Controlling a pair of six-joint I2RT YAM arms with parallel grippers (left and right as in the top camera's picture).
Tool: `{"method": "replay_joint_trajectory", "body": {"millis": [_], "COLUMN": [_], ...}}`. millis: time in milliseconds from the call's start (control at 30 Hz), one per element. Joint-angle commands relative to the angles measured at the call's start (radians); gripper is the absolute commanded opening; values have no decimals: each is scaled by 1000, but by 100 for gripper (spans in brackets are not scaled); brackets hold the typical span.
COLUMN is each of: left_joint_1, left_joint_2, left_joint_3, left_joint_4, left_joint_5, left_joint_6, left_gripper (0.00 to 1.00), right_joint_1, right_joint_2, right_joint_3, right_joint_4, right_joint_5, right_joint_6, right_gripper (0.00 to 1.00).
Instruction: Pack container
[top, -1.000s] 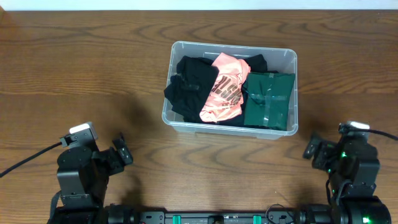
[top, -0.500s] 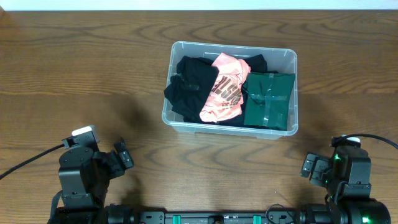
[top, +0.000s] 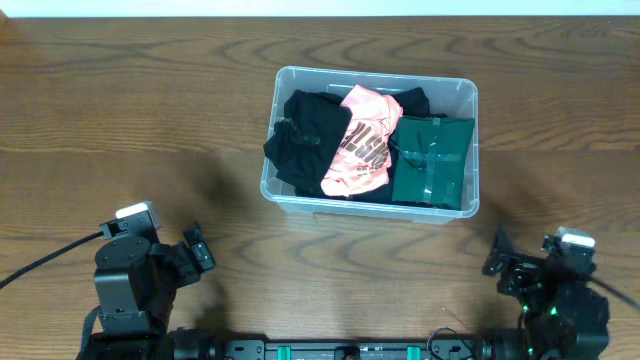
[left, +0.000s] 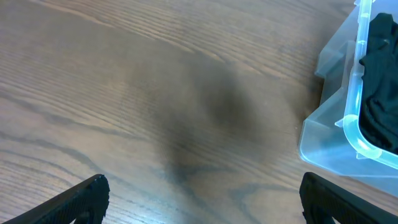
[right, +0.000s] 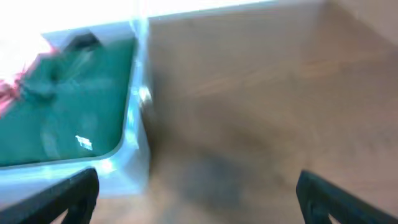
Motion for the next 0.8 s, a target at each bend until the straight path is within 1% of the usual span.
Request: {"method": "replay_joint_trajectory", "body": {"millis": [0, 133, 233, 300, 367, 767], "left_joint_1": [-4, -4, -4, -4, -4, -4], "left_joint_2": [-3, -3, -3, -3, -3, -3], "left_joint_3": [0, 0, 0, 0, 0, 0], "left_joint_4": [-3, -3, -3, -3, -3, -3], "left_joint_5": [-12, -12, -12, -12, -12, -12], "left_joint_6": [7, 7, 7, 7, 7, 7], "left_gripper": [98, 98, 98, 98, 98, 98], "right_joint_1": [18, 24, 24, 24, 31, 36], "right_joint_2": [-90, -87, -87, -87, -87, -86], "right_joint_3": [-154, -313, -419, -476, -472, -472], "right_joint_4": [146, 451, 658, 739, 697, 698], "right_joint_5": [-90, -96, -95, -92, -92, -111], "right_joint_6": [-60, -69, -142, -187, -208, -204], "right_gripper": [99, 99, 99, 99, 99, 99]}}
